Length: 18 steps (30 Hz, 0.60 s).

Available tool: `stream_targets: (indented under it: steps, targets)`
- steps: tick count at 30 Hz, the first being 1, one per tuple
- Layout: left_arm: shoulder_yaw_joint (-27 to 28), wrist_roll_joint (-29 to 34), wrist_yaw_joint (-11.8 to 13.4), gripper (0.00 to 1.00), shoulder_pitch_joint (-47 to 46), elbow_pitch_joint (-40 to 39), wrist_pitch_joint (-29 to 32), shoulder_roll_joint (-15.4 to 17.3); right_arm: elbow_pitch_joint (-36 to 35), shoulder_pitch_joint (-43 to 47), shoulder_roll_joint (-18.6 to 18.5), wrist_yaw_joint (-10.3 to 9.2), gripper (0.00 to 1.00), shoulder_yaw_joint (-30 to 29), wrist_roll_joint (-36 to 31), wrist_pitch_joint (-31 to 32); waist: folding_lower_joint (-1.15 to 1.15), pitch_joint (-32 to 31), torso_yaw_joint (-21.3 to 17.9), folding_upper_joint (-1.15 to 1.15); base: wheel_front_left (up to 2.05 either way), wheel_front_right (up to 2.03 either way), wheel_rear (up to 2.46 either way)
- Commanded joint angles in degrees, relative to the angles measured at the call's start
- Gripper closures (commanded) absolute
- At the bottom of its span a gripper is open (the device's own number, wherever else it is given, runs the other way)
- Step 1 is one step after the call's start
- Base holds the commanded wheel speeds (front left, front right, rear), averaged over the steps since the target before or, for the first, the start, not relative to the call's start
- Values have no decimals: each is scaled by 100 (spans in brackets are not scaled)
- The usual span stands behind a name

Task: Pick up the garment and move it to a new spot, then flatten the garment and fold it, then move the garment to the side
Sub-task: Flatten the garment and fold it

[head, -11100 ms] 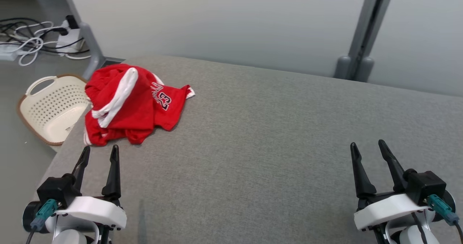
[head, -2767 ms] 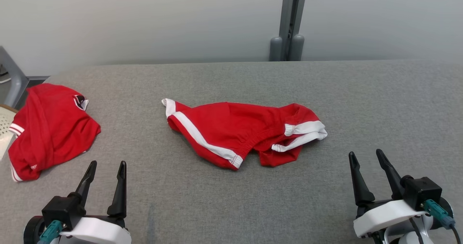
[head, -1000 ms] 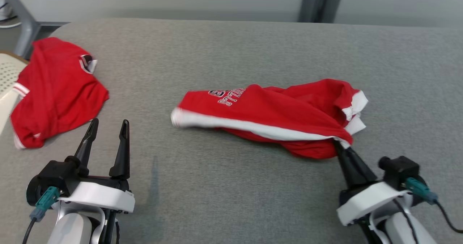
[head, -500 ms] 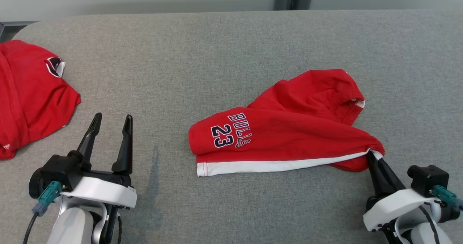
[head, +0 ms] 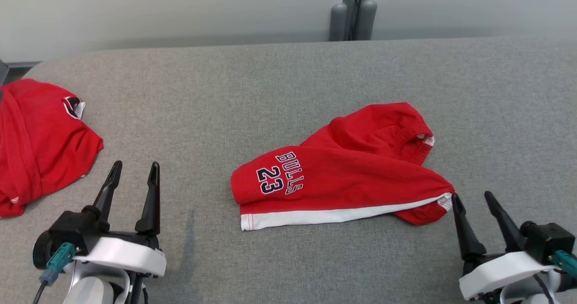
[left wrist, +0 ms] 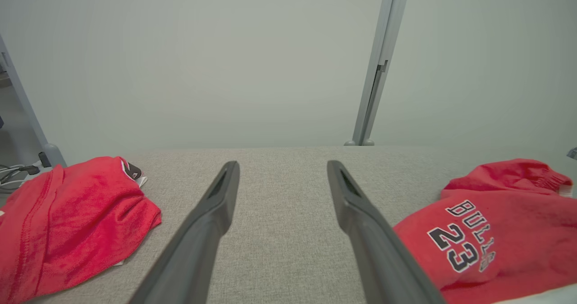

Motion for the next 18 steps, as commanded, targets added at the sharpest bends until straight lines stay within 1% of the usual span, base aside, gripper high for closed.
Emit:
stream_targets:
  steps: [1,4,8,18]
  targets:
    - [38,36,39,0,77,-15,-10,19,-123,34,-9,1,0,-86,-89,-36,0,-121,-17,0,0,0,0]
    - [57,43,64,0,223,-29,-10,11,-361,38,48,1,0,-220,-194,13,0,-258,-4,0,0,0,0]
    - [35,80,116,0,418,-41,-10,-1,-546,-29,95,1,0,-248,-343,136,0,-429,35,0,0,0,0]
    - [-70,108,213,0,715,-154,87,25,-619,95,118,1,0,-190,-440,249,0,-613,176,0,0,0,0]
